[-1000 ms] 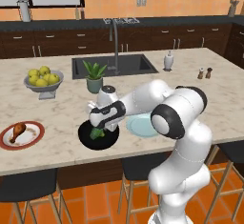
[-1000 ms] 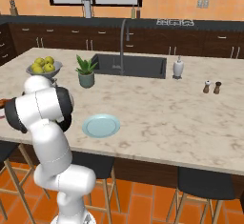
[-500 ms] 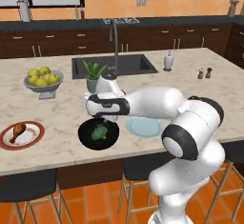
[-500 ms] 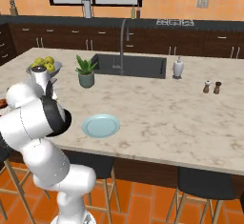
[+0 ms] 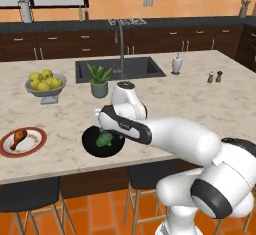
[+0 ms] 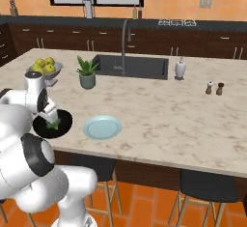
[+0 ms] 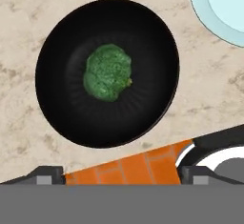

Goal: Pick the chicken drumstick and broccoli from their plates and place them in the bowl. Then put the bowl in the fridge.

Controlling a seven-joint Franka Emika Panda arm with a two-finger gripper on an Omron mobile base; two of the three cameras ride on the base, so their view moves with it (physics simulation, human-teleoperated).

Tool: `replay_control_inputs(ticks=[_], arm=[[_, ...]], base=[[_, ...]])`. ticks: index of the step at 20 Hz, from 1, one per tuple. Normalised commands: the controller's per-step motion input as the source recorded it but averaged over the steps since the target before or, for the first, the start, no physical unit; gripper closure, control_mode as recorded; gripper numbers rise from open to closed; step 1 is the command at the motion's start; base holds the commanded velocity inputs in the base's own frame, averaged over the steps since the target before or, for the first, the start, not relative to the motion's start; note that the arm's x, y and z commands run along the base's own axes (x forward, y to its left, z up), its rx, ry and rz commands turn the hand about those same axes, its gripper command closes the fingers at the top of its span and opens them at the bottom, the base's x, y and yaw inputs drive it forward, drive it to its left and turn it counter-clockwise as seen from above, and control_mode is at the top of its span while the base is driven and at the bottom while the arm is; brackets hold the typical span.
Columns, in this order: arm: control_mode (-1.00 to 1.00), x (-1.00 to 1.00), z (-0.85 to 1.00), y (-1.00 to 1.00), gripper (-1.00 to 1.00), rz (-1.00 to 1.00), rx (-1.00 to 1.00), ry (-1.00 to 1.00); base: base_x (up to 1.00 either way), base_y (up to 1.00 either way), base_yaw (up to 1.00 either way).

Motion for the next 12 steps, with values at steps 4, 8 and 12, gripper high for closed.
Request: replay_control_inputs(ticks=[4,8,12], arm=[[1.0,0.0,0.0,0.0,-1.0,0.0,0.0,0.0],[1.0,0.0,0.0,0.0,-1.0,0.0,0.0,0.0],[1.0,0.0,0.0,0.0,-1.0,0.0,0.0,0.0]], base=[[-0.36,0.64,0.0],[0.08,1.0,0.0],[0.38,0.67,0.0]])
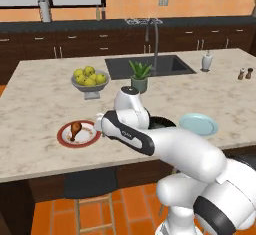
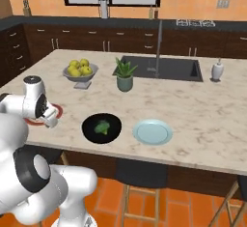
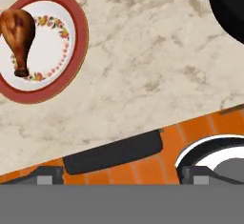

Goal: Pick the chicken drumstick and broccoli from their plates and place them in the bowl. Then put the bowl in the fridge.

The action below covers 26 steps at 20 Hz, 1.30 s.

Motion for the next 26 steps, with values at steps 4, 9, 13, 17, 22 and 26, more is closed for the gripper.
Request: replay_control_inputs(ticks=[4,9,13,17,22,26], arm=[[1.0,0.0,0.0,0.0,-1.0,0.0,0.0,0.0],[1.0,0.0,0.0,0.0,-1.0,0.0,0.0,0.0],[-1.0,0.63,-0.13,0.02,-1.0,0.0,0.0,0.02],[-1.0,1.0,-0.17,0.65,-1.0,0.01,0.0,0.0],[-1.0,1.0,-0.33,0.69,-1.0,0.14,-0.08,0.0],[-1.0,0.64,-0.4,0.27,-1.0,0.09,-0.11,0.01]], base=[[0.95,0.52,0.0],[0.51,0.39,0.0],[0.0,0.0,0.0],[0.0,0.0,0.0],[0.0,0.0,0.0],[0.0,0.0,0.0]])
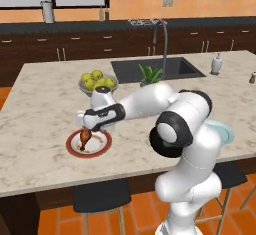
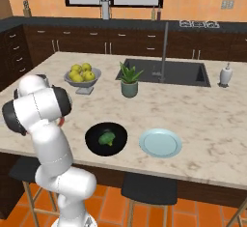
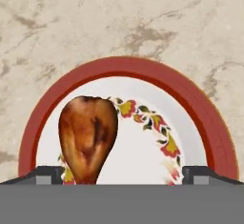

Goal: Pick the chicken drumstick and broccoli from their plates and place them in the bowl. Then put the bowl in the fridge.

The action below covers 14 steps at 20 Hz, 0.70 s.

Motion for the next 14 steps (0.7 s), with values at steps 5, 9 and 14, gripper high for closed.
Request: replay_control_inputs(ticks=[5,9,14], arm=[[-1.0,0.07,-0.34,0.16,-1.0,0.01,-0.1,0.0],[-1.0,0.01,-0.08,0.1,-1.0,0.0,0.0,0.0],[-1.0,0.13,-0.46,0.0,-1.0,0.0,0.0,0.0]], base=[[0.0,0.0,0.0],[0.0,0.0,0.0],[0.0,0.0,0.0]])
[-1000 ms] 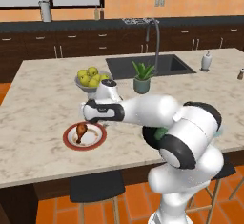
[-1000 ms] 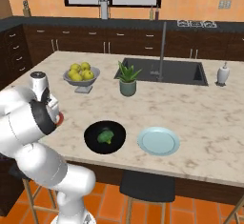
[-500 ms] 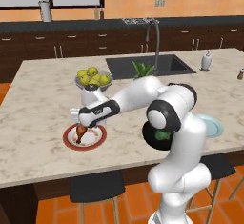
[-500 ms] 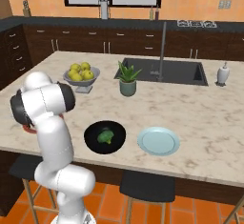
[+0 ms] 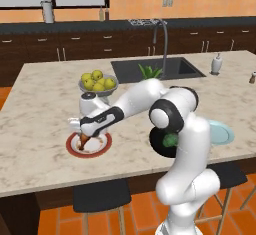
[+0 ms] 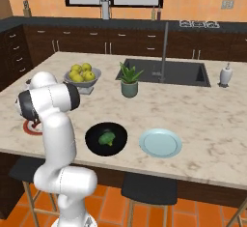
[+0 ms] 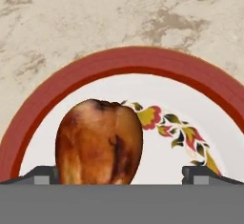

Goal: Pick the chicken drumstick and broccoli from their plates and place them in the bowl. Then put the bowl in the fridge.

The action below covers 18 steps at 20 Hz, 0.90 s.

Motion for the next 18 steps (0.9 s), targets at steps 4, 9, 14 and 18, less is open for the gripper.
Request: replay_control_inputs(ticks=[4,9,14,18], arm=[[-1.0,0.01,-0.42,0.0,-1.0,0.0,0.0,0.0],[-1.0,0.0,-0.26,0.01,1.0,0.02,0.0,0.0],[-1.0,-0.02,-0.3,-0.05,1.0,0.0,0.0,0.0],[-1.0,-0.55,0.74,-0.54,1.0,0.01,0.05,0.0]], base=[[0.0,0.0,0.0],[0.0,0.0,0.0],[0.0,0.0,0.0],[0.0,0.0,0.0]])
